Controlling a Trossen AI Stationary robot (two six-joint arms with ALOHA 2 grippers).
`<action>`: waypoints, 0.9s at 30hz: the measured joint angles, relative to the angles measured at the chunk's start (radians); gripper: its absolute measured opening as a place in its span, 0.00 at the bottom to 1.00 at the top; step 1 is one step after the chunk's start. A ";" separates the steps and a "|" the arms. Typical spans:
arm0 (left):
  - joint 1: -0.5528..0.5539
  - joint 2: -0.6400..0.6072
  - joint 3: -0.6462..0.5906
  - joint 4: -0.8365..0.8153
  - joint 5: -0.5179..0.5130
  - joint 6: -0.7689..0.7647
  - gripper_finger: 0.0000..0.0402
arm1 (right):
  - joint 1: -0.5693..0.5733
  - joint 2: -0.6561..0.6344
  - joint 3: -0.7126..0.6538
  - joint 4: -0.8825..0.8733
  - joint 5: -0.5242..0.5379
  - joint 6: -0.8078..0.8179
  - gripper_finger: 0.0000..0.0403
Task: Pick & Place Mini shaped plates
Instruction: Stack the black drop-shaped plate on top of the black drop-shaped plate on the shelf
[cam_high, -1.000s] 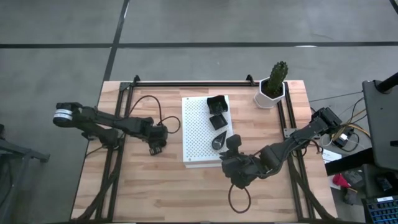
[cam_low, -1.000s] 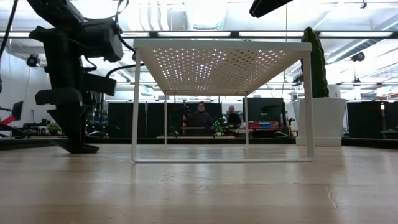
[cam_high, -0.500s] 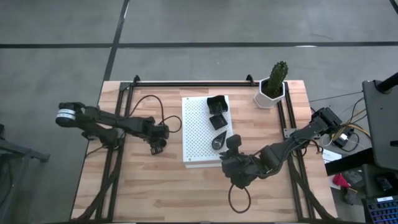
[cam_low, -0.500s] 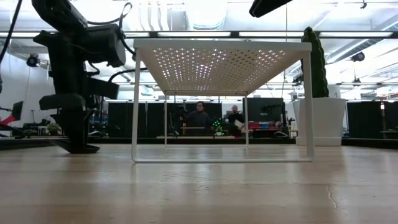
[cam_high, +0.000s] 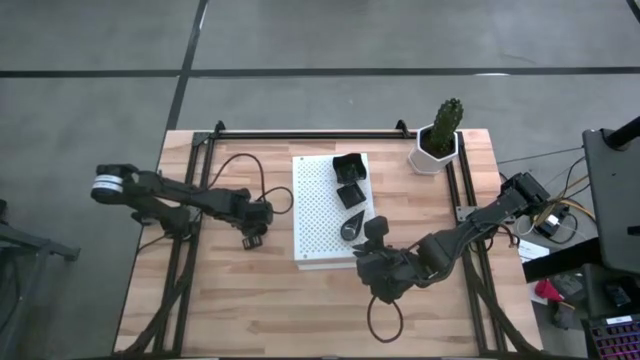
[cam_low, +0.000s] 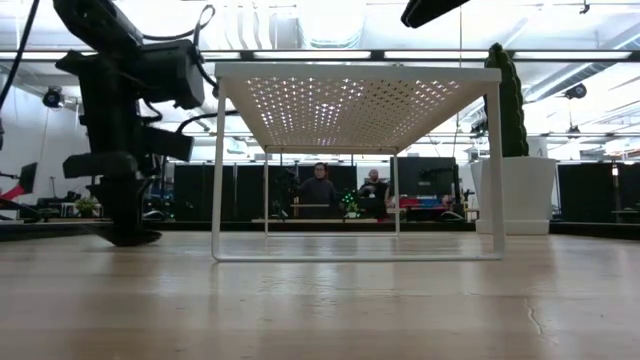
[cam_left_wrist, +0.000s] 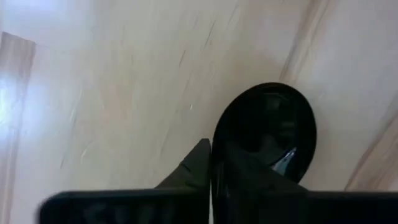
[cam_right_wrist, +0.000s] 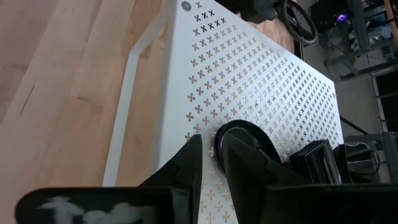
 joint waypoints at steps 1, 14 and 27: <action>0.000 -0.004 0.001 0.000 0.000 0.000 0.06 | 0.000 0.000 0.000 0.000 0.000 0.000 0.15; -0.016 -0.149 0.034 -0.072 -0.002 -0.070 0.00 | 0.000 -0.001 0.000 0.002 0.003 0.048 0.15; -0.170 -0.427 0.062 0.058 -0.108 -0.277 0.00 | 0.000 -0.001 0.000 0.076 0.006 0.105 0.15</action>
